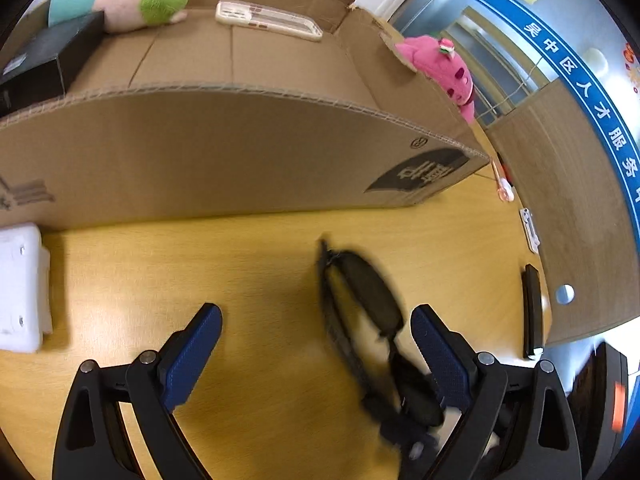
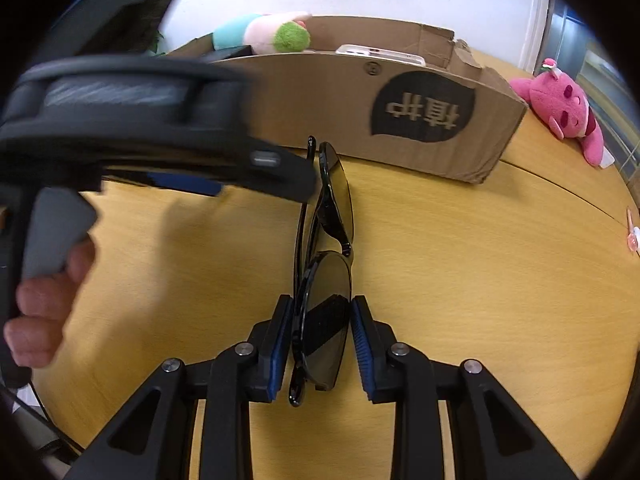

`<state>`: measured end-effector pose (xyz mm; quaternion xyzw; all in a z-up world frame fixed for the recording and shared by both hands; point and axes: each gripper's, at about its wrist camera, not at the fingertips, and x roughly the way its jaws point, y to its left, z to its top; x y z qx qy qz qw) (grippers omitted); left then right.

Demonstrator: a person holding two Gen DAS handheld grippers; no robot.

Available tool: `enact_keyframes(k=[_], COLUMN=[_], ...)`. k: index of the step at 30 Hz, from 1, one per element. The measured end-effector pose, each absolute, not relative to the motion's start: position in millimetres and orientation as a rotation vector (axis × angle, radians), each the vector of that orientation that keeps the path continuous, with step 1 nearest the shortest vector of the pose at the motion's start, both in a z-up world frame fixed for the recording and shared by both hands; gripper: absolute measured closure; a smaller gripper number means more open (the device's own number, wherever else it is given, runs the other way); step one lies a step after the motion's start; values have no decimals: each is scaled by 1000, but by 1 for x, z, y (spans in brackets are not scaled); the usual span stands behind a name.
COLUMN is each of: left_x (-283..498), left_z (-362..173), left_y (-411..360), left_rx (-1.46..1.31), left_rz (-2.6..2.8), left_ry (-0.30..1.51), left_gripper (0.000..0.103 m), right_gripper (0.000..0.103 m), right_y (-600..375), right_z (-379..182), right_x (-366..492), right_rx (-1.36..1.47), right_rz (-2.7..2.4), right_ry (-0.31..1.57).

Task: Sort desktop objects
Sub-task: 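Close the right gripper on the sunglasses frame, then lift the sunglasses with the right gripper and lower them into the cardboard box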

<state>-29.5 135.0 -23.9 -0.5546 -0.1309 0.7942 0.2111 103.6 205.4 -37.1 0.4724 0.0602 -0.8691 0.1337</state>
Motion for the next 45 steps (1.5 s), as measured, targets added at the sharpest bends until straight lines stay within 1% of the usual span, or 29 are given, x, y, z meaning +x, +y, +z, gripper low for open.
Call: enact_keyframes(k=[4, 6, 7, 8, 9, 11, 18, 24, 30, 34, 38, 41, 45], left_x=[-31, -30, -30, -30, -31, -31, -24, -25, -44, -73, -118, -150, -189], left_z=[-23, -23, -23, -24, -27, -29, -19, 23, 83, 120, 145, 158, 161], left_y=[146, 148, 147, 146, 144, 138, 129, 123, 125, 131, 141, 151, 168], left_rx=[-1563, -1564, -1563, -1571, -1593, -1600, -1601, -1508, -1388, -1320, -1301, -1289, -1296], left_rz=[2208, 2217, 2220, 2204, 2191, 2192, 2233, 2310, 2371, 2409, 2402, 2400, 2400], left_ry=[-314, -299, -304, -322, -340, -376, -396, -346, -270, -196, -177, -149, -99], left_gripper=[7, 10, 29, 58, 66, 66, 67, 67, 67, 67, 67, 67, 67], right_gripper=[75, 75, 75, 75, 76, 76, 76, 76, 76, 76, 76, 76, 76], right_y=[191, 181, 180, 177, 175, 169, 160, 157, 158, 165, 178, 190, 216], right_z=[-37, -37, -38, -38, -38, -38, -33, -6, 38, 69, 89, 102, 104], right_x=[113, 118, 120, 122, 122, 125, 132, 135, 126, 99, 64, 33, -23], right_rx=[1338, 1324, 1321, 1317, 1315, 1311, 1285, 1192, 1062, 965, 923, 914, 962], right_rz=[-2514, -2511, -2511, -2508, -2506, -2518, -2516, -2565, -2646, -2702, -2727, -2741, -2733], right_ry=[210, 247, 250, 249, 257, 292, 301, 262, 203, 148, 59, 6, -65])
